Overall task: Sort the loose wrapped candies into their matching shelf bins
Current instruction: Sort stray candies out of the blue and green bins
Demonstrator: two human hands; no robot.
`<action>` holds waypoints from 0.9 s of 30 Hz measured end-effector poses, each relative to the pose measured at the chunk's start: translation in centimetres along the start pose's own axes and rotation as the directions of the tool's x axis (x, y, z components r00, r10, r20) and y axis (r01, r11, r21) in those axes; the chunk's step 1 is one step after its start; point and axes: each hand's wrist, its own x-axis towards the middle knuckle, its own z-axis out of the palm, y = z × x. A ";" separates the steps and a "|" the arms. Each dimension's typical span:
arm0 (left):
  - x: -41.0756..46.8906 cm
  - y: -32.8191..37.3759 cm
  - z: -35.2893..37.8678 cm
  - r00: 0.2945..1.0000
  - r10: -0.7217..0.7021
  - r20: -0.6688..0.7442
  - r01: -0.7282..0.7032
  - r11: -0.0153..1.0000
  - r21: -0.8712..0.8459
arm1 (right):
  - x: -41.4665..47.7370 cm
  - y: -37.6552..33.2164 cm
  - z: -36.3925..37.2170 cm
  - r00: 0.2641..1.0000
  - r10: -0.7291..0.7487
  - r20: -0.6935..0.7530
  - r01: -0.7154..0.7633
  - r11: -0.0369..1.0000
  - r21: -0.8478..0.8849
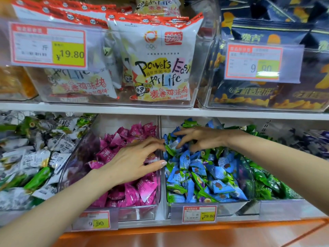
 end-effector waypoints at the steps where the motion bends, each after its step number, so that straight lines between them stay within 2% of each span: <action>1: 0.0 0.0 0.0 1.000 0.006 -0.003 -0.006 1.000 -0.002 | -0.1 -0.5 0.1 0.999 -0.034 -0.041 0.033 0.999 -0.021; 3: 0.1 0.1 0.0 1.000 0.007 0.003 -0.007 1.000 -0.002 | 0.3 -1.9 1.0 0.988 -0.124 -0.088 0.111 0.984 -0.138; 4: 0.1 0.1 0.0 1.000 0.005 0.005 -0.005 1.000 0.000 | 0.7 -2.6 1.6 0.987 -0.147 -0.064 0.130 0.968 -0.215; 7: 0.1 0.2 0.0 1.000 0.006 0.006 -0.006 1.000 -0.004 | 2.5 -3.7 3.5 0.996 -0.074 0.056 0.091 0.904 -0.419; 9: 0.1 0.2 0.0 1.000 0.008 -0.003 -0.008 1.000 -0.002 | 3.2 -3.2 4.0 0.999 -0.014 0.053 0.040 0.850 -0.525; 11: 0.1 0.2 -0.1 1.000 -0.002 0.002 0.002 1.000 0.015 | 3.3 -2.6 4.0 0.999 -0.016 0.030 0.030 0.801 -0.598; 17: -0.4 0.1 -0.2 0.998 0.013 -0.057 -0.010 0.999 0.046 | 3.5 -2.2 3.4 1.000 -0.010 0.016 0.018 0.763 -0.646; 22: -0.4 0.2 0.0 0.992 0.032 -0.124 -0.021 0.996 0.091 | 3.9 -1.6 3.8 0.997 -0.074 0.005 0.059 0.746 -0.663; 25: -0.5 0.2 0.0 0.990 0.042 -0.137 -0.028 0.995 0.099 | 4.0 -1.4 3.7 0.998 -0.002 0.059 0.039 0.776 -0.630; 27: -0.5 0.3 0.0 0.988 0.046 -0.147 -0.029 0.993 0.118 | 3.8 -1.2 3.3 0.999 0.011 0.052 0.025 0.759 -0.650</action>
